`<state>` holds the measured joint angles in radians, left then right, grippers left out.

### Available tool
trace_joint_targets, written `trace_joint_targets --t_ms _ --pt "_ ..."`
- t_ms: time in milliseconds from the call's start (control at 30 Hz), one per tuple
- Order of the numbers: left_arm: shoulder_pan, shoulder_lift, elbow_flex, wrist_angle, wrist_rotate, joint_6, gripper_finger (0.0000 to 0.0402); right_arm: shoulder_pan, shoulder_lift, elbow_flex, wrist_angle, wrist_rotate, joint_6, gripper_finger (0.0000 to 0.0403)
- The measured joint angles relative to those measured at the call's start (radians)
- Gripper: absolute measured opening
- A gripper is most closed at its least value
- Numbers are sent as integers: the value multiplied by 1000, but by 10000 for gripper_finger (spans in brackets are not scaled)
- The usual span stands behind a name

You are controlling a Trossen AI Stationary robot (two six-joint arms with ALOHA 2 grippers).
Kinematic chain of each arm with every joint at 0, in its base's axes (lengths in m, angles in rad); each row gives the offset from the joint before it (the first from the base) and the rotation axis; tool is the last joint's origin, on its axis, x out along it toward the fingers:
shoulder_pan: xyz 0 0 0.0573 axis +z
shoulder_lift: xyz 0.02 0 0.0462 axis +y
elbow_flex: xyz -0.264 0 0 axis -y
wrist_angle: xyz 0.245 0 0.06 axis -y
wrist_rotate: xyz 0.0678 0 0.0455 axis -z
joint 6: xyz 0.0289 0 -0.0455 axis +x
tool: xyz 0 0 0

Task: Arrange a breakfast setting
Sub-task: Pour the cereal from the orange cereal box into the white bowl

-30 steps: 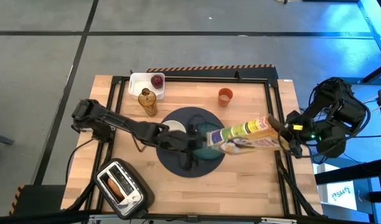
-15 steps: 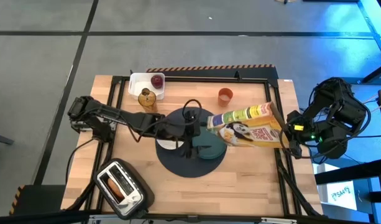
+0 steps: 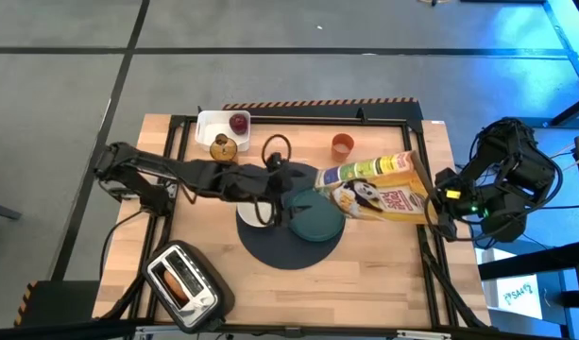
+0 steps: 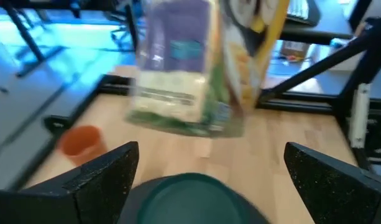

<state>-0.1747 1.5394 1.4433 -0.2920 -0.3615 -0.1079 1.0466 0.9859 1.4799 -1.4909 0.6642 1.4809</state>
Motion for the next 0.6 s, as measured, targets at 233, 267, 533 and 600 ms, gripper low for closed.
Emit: trace_joint_targets --t_ms 233,267,533,600 --pt "35 12 1 77 129 108 397 0 -7 0 3 2 -25 0" --pt "43 17 1 92 152 116 397 0 -7 0 4 2 -32 0" --pt "118 54 1 207 243 144 397 0 -5 0 60 16 -128 0" --pt "136 73 1 238 292 144 396 0 -4 0 61 17 -129 0"
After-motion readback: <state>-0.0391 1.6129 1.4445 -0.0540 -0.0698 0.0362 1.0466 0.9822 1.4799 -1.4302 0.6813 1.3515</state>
